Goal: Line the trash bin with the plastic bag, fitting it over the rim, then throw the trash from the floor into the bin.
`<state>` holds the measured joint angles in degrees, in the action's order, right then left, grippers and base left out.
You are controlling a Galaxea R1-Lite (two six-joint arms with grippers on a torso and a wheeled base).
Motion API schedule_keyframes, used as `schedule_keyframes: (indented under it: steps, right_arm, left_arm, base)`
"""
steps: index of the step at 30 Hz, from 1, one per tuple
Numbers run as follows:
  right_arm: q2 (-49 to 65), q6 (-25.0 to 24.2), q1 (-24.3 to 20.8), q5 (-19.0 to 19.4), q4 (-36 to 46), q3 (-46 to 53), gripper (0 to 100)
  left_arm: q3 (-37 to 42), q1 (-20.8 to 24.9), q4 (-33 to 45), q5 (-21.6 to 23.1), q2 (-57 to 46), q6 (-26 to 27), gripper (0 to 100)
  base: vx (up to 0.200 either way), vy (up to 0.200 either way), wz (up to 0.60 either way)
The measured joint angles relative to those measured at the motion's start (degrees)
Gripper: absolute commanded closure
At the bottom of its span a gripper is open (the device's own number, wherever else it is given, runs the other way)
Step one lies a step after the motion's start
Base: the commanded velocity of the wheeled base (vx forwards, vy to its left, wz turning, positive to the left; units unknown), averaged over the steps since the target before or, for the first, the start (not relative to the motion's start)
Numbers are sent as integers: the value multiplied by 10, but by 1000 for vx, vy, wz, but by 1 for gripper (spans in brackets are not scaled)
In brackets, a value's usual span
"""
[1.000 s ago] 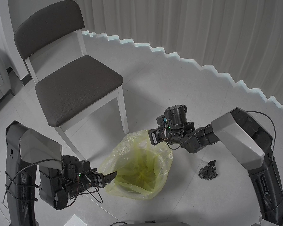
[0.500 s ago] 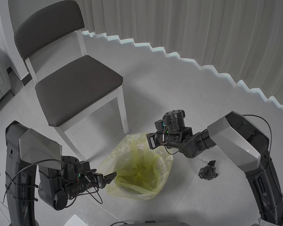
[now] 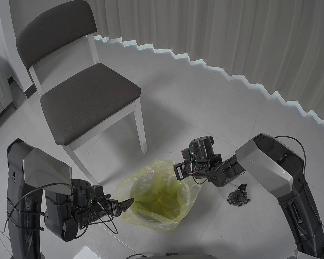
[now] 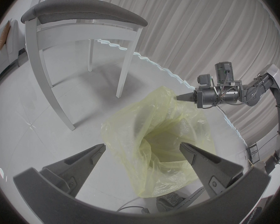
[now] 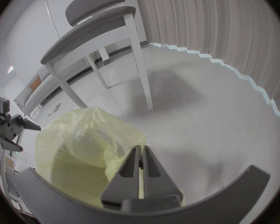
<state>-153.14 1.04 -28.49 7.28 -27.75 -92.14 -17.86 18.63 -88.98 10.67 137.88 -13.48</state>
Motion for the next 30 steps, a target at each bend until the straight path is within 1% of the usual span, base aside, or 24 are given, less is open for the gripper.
schedule_keyframes:
  steps: [10,11,17,25,30]
  right_arm:
    - [26,7,-21,-7,-3,82,100]
    - [28,7,-22,-8,-2,85,0]
    - [37,7,-22,-9,-5,92,0]
    - [64,9,5,-9,-8,92,0]
    - [81,14,14,-9,-7,118,0]
  left_arm:
    - [8,1,0,4,12,0,0]
    - [9,1,0,5,13,0,0]
    - [6,1,0,2,18,1,0]
    - [-23,-15,0,-2,24,0,0]
    - [-41,-24,0,-9,31,2,0]
  base:
    - [0,0,0]
    - [0,0,0]
    - [0,0,0]
    - [0,0,0]
    - [0,0,0]
